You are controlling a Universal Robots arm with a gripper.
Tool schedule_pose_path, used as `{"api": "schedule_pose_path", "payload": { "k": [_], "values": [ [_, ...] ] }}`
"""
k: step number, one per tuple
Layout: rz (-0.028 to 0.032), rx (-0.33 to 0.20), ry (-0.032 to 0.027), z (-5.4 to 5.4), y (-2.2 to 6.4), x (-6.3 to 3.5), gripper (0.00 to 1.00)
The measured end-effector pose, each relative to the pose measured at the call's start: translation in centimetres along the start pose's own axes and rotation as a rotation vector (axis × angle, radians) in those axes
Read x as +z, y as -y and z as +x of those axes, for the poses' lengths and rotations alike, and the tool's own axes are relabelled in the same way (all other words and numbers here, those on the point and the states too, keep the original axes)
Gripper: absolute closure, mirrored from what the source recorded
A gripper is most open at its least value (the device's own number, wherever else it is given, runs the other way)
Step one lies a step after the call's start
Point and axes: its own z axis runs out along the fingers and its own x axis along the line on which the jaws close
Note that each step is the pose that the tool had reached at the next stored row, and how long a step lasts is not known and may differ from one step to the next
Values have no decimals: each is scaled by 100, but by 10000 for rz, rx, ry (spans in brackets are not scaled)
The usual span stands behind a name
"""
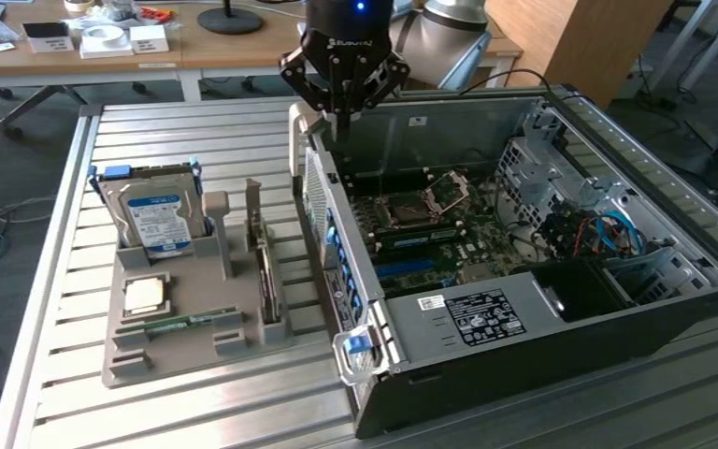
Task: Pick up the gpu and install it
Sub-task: 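Reach for the gpu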
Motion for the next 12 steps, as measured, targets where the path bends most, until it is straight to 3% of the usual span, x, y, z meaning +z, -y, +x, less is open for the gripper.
{"api": "schedule_pose_path", "payload": {
  "k": [12],
  "values": [
    [1,0,0,66,5,-1,89]
  ]
}}
